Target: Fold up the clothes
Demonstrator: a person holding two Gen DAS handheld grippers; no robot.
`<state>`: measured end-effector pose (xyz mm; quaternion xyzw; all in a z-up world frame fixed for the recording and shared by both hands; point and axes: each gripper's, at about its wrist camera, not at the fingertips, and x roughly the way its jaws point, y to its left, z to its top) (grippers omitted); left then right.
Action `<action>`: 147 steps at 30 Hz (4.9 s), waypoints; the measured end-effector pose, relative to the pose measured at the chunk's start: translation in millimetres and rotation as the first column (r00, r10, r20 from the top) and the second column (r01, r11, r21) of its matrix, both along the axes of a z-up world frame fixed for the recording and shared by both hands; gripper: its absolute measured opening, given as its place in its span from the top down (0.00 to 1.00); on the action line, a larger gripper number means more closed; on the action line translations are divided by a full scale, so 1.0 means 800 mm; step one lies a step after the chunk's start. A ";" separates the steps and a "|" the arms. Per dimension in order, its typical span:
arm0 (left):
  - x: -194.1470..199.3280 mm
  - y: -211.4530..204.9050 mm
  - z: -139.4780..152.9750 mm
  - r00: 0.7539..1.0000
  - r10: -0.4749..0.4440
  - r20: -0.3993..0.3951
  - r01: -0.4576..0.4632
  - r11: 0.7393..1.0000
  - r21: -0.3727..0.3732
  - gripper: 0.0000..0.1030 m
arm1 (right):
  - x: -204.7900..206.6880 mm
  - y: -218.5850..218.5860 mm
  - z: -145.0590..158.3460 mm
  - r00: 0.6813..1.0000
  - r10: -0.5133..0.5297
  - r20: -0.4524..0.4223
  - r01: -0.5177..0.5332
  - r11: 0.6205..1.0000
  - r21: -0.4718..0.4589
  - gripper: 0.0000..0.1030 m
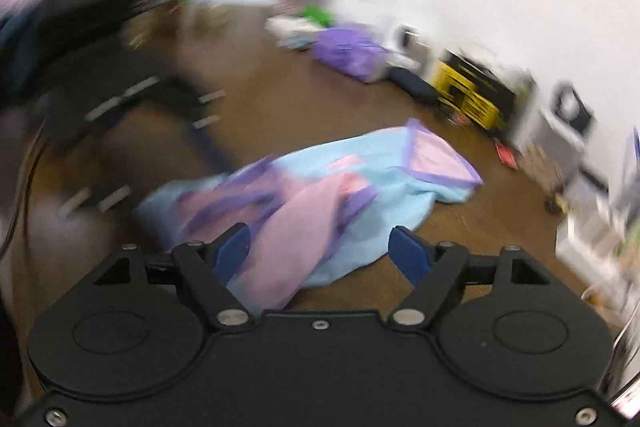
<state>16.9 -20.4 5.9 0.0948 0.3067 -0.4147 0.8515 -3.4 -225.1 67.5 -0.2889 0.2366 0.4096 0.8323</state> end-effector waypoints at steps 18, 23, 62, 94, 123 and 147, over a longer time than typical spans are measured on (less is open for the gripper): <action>-0.054 -0.002 0.024 0.963 -0.033 0.266 -0.002 0.991 0.131 0.13 | 0.089 0.056 0.035 0.996 0.083 -0.021 -0.080 0.990 0.114 0.95; 0.026 0.014 0.017 0.986 0.169 -0.003 -0.169 0.985 -0.044 0.44 | 0.151 0.088 -0.002 0.994 -0.057 -0.090 0.061 0.997 0.043 0.83; -0.257 0.057 0.021 0.911 -0.035 0.412 -0.032 0.988 0.154 0.06 | -0.159 0.002 -0.036 0.976 0.002 -0.217 0.046 0.975 0.219 0.40; -0.104 0.052 0.069 0.973 -0.232 0.014 0.229 0.968 0.100 0.79 | -0.089 -0.023 0.029 0.969 0.053 -0.240 0.017 0.960 0.279 0.91; 0.047 0.038 0.045 0.961 0.274 0.043 -0.277 0.954 0.112 0.14 | 0.025 -0.024 -0.024 0.915 -0.314 -0.252 0.372 0.899 0.232 0.35; 0.071 0.029 0.063 0.902 0.431 -0.042 -0.429 0.902 0.049 0.98 | 0.105 -0.049 -0.039 0.888 -0.320 -0.330 0.421 0.854 0.305 0.96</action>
